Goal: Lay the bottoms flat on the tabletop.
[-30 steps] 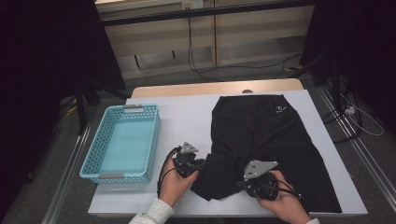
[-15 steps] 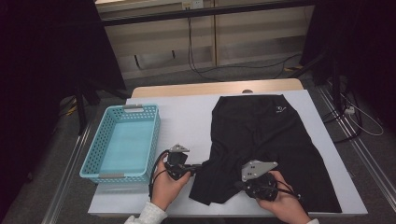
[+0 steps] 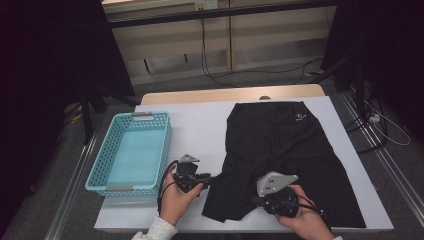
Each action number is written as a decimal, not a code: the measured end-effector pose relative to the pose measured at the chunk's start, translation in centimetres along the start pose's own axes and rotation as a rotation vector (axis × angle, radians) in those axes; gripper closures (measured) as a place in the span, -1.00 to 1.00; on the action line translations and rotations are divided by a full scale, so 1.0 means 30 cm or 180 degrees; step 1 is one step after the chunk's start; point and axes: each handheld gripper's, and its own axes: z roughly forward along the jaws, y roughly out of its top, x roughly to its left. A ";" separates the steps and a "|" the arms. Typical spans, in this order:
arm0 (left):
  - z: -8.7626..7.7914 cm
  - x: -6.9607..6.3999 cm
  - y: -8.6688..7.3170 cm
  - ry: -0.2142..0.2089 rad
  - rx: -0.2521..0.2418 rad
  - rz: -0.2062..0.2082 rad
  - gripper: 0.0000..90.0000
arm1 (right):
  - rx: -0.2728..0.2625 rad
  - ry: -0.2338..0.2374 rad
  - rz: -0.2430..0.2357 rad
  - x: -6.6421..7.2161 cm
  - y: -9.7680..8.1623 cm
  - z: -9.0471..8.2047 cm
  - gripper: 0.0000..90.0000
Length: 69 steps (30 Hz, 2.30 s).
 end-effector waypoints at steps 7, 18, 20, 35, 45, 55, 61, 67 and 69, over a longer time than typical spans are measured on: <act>0.064 -0.007 0.034 0.0001 -0.0070 0.0155 0.29 | 0.0003 -0.0018 0.0008 0.003 -0.006 -0.005 1.00; 0.131 -0.043 0.054 -0.0007 0.0123 0.0238 0.96 | -0.0017 -0.0054 0.0062 0.003 -0.025 -0.020 1.00; 0.127 -0.044 0.060 -0.0045 0.0146 0.0209 0.97 | -0.0024 -0.0057 0.0067 0.003 -0.027 -0.021 1.00; 0.046 0.022 0.053 -0.0066 0.0006 -0.0112 0.99 | 0.0035 0.0002 0.0026 -0.009 -0.035 -0.050 0.91; 0.057 0.014 0.052 -0.0110 0.0026 -0.0124 0.98 | -0.0187 -0.0091 0.0037 0.011 0.045 0.011 0.46; 0.056 0.015 0.050 -0.0094 0.0008 -0.0132 0.98 | -0.0107 -0.0132 0.0092 0.014 0.064 0.095 0.99; 0.050 0.027 0.052 -0.0091 -0.0029 -0.0181 0.99 | -0.0166 -0.0035 0.0120 0.023 0.049 0.043 0.99; 0.048 0.023 0.051 -0.0147 -0.0012 -0.0198 0.99 | -0.0283 -0.0199 0.0204 0.003 0.052 -0.003 0.67; 0.050 0.020 0.052 -0.0141 -0.0015 -0.0182 0.99 | -0.0398 -0.0490 0.0329 -0.029 0.062 -0.020 0.50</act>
